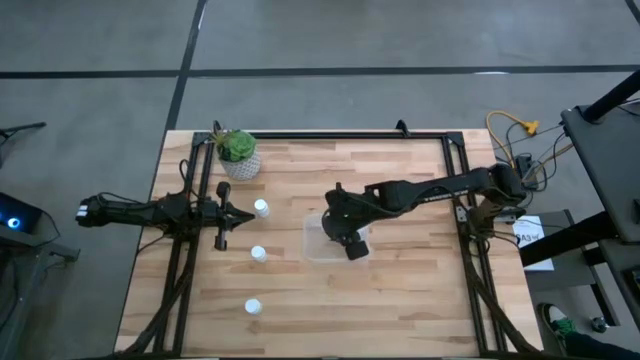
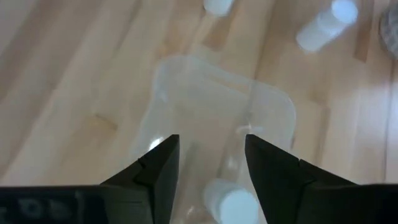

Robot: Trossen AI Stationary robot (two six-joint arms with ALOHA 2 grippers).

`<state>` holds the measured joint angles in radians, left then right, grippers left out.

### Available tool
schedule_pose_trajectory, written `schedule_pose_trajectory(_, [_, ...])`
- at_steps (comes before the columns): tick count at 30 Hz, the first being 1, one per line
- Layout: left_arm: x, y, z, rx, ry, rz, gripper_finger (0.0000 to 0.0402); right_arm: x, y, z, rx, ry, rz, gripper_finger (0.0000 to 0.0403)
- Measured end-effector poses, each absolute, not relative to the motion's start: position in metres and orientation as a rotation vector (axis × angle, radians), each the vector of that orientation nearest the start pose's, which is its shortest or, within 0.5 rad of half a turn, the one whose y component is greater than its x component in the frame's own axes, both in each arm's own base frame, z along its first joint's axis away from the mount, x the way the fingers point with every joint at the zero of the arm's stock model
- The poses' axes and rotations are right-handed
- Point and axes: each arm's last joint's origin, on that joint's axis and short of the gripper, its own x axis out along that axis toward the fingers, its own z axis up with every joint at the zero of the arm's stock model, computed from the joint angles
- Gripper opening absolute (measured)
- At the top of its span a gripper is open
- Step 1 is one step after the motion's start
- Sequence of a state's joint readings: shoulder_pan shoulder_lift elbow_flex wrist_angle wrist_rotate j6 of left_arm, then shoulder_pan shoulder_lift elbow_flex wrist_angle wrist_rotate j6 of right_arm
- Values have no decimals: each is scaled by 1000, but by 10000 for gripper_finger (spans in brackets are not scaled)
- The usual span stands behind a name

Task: Pick and place pill bottles into a basket
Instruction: Put the bottom white pill bottle into the transparent bin

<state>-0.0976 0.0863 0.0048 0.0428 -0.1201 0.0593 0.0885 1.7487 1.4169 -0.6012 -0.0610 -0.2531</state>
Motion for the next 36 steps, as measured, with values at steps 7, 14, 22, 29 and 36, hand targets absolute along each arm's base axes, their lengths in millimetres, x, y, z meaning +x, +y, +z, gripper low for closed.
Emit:
schedule_pose_trajectory(7, [102, -7, 163, 63, 37, 22, 0, 370, 58, 257, -255, 800, 298, 159])
schedule_pose_trajectory(14, [102, -7, 163, 63, 36, 22, 0, 364, 63, 239, -238, 774, 302, 146])
schedule_pose_trajectory(22, [102, -7, 163, 63, 36, 22, 0, 335, 60, 218, -216, 532, 330, 133])
schedule_pose_trajectory(29, [102, -7, 162, 63, 39, 22, 0, 291, 51, 242, -199, 305, 302, 122])
schedule_pose_trajectory(36, [103, -7, 162, 63, 42, 21, 0, 238, 42, 251, -187, 196, 294, 111])
